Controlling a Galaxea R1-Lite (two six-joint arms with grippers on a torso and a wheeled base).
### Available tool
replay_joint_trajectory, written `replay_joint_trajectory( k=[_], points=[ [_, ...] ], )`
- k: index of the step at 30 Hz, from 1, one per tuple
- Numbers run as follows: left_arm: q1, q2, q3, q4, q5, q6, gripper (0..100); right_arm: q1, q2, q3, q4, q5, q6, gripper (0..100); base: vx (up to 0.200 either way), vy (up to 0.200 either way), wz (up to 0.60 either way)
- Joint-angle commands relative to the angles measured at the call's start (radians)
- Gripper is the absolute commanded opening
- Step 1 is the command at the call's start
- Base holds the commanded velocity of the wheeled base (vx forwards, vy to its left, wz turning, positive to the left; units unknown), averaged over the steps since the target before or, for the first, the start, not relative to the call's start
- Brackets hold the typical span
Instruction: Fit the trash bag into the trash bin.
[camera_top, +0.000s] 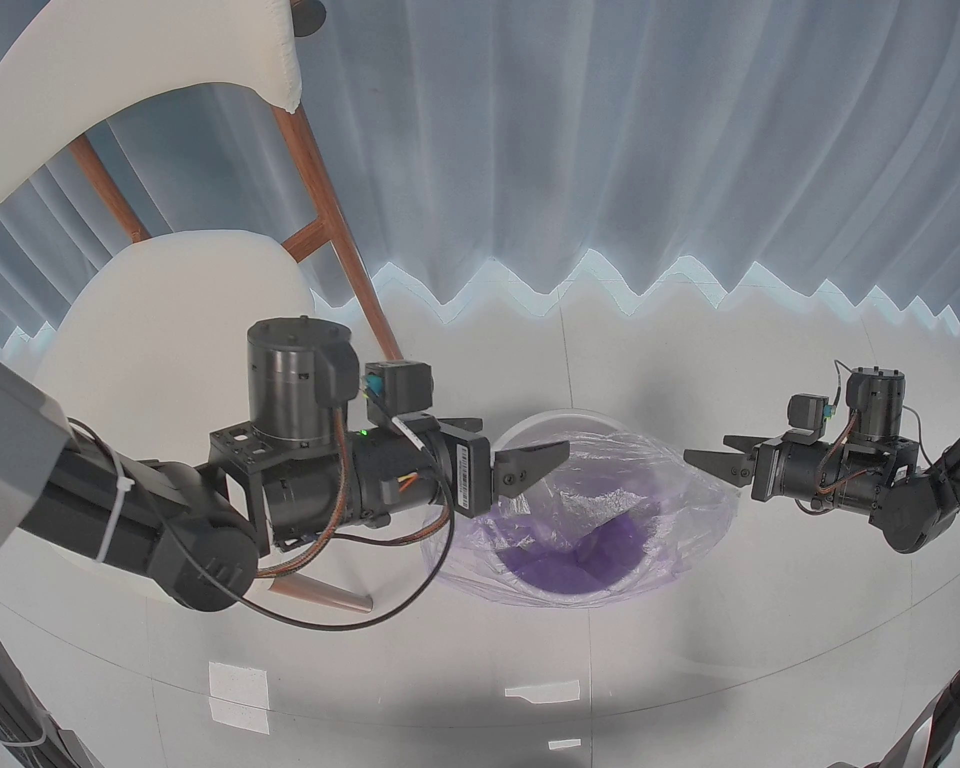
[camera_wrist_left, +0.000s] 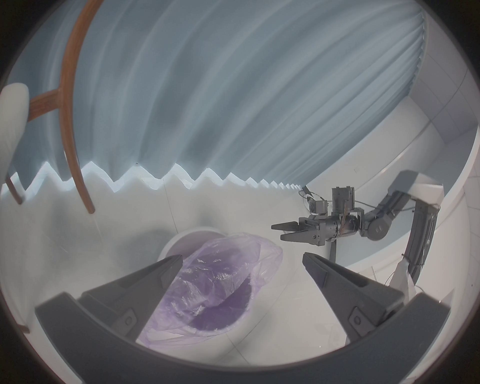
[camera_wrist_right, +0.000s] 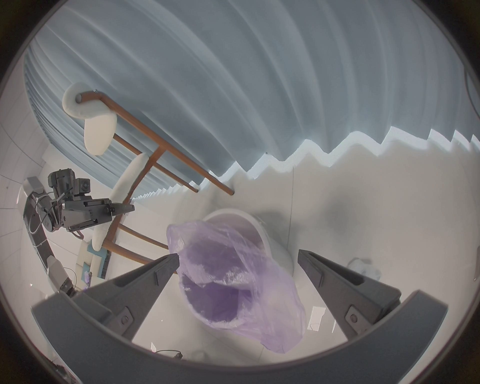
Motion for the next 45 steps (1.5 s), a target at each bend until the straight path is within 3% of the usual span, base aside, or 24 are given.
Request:
replay_joint_trajectory(
  k=[1, 9, 20, 21, 31, 37, 42, 45],
  points=[
    [-0.009, 0.066, -0.004, -0.009, -0.003, 0.009, 100, 0.001, 0.046, 0.013, -0.003, 0.002, -0.006, 100, 0.000, 0.000, 0.00],
    [-0.028, 0.080, -0.004, -0.007, 0.008, 0.008, 100, 0.001, 0.156, 0.016, -0.141, 0.004, -0.008, 100, 0.000, 0.000, 0.00],
    [-0.016, 0.104, -0.013, -0.007, 0.028, 0.006, 100, 0.026, 0.187, 0.028, -0.147, 0.002, -0.009, 100, 0.000, 0.000, 0.00],
    [-0.016, 0.120, -0.021, -0.009, 0.028, 0.006, 100, 0.024, 0.202, 0.028, -0.155, -0.001, -0.011, 0, 0.000, 0.000, 0.00],
    [0.044, 0.229, -0.225, 0.005, 0.014, 0.012, 100, 0.024, 0.224, 0.054, -0.266, -0.022, -0.008, 0, 0.000, 0.000, 0.00],
    [0.049, 0.250, -0.263, 0.025, -0.021, 0.014, 100, 0.024, 0.218, 0.062, -0.270, -0.028, -0.006, 0, 0.000, 0.000, 0.00],
    [0.098, 0.316, -0.273, 0.037, -0.038, 0.100, 100, 0.019, 0.216, 0.054, -0.272, -0.028, -0.003, 0, 0.000, 0.000, 0.00],
    [0.138, 0.338, -0.289, 0.040, -0.098, 0.147, 100, 0.019, 0.213, 0.062, -0.272, -0.028, -0.003, 0, 0.000, 0.000, 0.00]
  ],
)
